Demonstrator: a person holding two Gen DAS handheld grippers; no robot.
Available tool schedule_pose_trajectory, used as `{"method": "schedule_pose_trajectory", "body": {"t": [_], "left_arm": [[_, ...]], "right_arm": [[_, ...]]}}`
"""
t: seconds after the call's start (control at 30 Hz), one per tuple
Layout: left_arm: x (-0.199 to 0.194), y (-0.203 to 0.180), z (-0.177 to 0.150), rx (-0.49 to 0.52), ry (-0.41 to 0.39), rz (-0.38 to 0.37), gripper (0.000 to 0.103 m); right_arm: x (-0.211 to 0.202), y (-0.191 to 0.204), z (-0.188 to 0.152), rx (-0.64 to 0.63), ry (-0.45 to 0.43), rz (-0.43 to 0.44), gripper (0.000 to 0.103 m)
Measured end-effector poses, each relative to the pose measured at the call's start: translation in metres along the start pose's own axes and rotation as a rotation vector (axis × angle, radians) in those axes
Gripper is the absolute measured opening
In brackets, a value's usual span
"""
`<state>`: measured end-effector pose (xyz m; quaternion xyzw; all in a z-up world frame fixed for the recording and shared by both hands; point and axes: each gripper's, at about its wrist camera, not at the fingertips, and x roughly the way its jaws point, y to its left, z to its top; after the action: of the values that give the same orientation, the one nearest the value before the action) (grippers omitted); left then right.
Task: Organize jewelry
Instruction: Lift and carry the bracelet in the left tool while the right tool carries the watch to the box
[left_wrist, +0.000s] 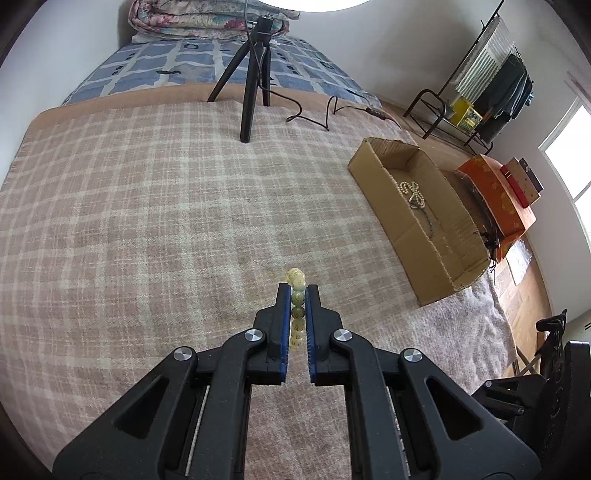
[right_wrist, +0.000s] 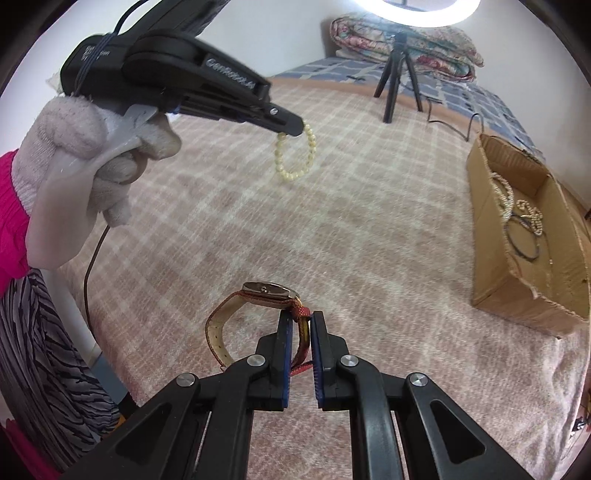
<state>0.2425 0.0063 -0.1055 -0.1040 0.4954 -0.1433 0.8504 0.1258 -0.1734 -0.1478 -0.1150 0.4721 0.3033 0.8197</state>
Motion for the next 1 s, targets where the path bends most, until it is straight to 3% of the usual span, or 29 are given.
{"method": "schedule_pose_trajectory", "body": {"t": [0.5, 1.0], "left_arm": [[-0.017, -0.043, 0.02, 0.02, -0.058, -0.103, 0.005], [0.01, -0.12, 0.035, 0.078, -0.046, -0.214, 0.005]], "right_arm": [[-0.054, -0.07, 0.01, 0.142, -0.153, -0.146, 0.007], [-0.072, -0.166, 0.028, 0.297, -0.235, -0.257, 0.007]]}}
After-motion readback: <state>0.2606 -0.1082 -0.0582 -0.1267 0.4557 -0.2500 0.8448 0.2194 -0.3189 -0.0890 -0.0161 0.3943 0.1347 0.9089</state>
